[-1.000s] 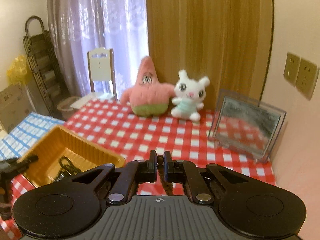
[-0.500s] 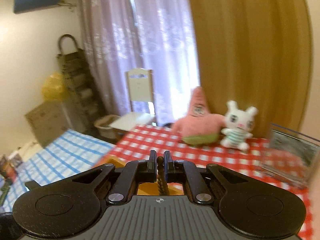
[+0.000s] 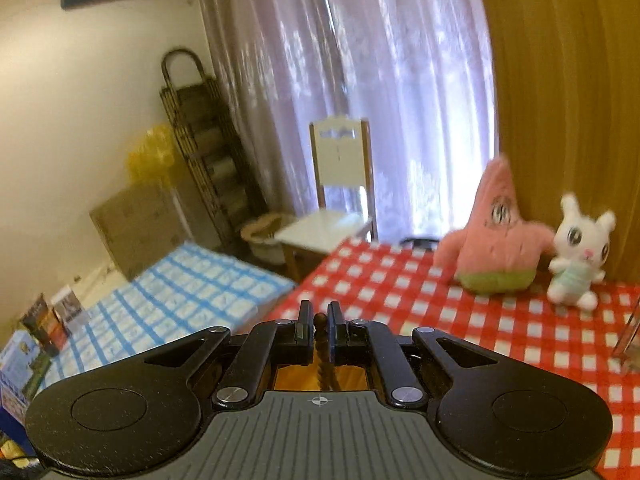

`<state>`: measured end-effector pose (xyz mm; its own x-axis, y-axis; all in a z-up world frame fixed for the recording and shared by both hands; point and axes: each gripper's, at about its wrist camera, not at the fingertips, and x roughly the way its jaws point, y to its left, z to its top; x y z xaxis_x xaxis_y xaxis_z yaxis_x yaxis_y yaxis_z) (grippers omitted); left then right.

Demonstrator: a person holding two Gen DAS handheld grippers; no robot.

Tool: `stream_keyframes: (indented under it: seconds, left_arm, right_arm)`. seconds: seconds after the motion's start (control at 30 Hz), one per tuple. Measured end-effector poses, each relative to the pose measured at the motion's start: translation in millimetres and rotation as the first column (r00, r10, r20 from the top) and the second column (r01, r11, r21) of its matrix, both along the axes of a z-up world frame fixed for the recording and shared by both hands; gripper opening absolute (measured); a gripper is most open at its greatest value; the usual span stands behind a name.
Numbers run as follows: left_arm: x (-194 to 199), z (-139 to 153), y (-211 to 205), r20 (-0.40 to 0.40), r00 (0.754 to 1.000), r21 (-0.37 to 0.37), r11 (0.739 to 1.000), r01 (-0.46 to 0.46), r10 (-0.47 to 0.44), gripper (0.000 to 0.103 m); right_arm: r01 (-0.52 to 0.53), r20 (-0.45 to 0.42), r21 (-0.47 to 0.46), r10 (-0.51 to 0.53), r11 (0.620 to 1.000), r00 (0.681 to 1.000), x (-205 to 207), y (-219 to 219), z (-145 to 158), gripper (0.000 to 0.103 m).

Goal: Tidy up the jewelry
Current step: 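Lift the bracelet, carry it into the tray, open the right gripper, then open the left gripper off the tray rim while the right gripper withdraws from the tray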

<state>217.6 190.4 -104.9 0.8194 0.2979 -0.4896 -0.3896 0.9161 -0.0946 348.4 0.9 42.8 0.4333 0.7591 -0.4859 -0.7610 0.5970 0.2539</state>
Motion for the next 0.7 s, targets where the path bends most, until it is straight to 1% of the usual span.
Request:
stream_keyframes:
  seconds: [0.23, 0.37, 0.4, 0.47, 0.5, 0.53, 0.6, 0.7]
  left_arm:
    - [-1, 0, 2, 0.004, 1.0, -0.006, 1.0, 0.006, -0.006, 0.008]
    - [-4, -2, 5, 0.003, 1.0, -0.01, 1.0, 0.008, -0.008, 0.008]
    - [-4, -2, 5, 0.003, 1.0, -0.013, 1.0, 0.008, -0.008, 0.008]
    - [-4, -2, 6, 0.003, 1.0, -0.015, 1.0, 0.008, -0.008, 0.008]
    - [-4, -2, 6, 0.004, 1.0, -0.014, 1.0, 0.008, -0.008, 0.008]
    - [-4, -2, 6, 0.003, 1.0, -0.014, 1.0, 0.008, -0.008, 0.008]
    - [-4, -2, 7, 0.004, 1.0, -0.016, 1.0, 0.008, -0.008, 0.008]
    - [-3, -3, 7, 0.004, 1.0, -0.015, 1.0, 0.01, -0.01, 0.008]
  right_arm:
    - [-0.001, -0.126, -0.068, -0.008, 0.998, 0.992, 11, 19, -46, 0.007]
    - [0.01, -0.18, -0.096, -0.027, 0.995, 0.983, 12, 22, -65, 0.007]
    - [0.009, -0.195, -0.107, -0.03, 0.994, 0.98, 13, 23, -69, 0.009]
    - [0.016, -0.203, -0.128, -0.042, 0.992, 0.978, 13, 23, -74, 0.025]
    - [0.021, -0.205, -0.133, -0.048, 0.991, 0.978, 12, 21, -75, 0.045]
    - [0.031, -0.207, -0.131, -0.058, 0.991, 0.977, 11, 18, -76, 0.055]
    - [0.047, -0.215, -0.124, -0.073, 0.991, 0.974, 10, 11, -78, 0.056]
    - [0.066, -0.234, -0.156, -0.101, 0.986, 0.967, 7, 3, -83, 0.057]
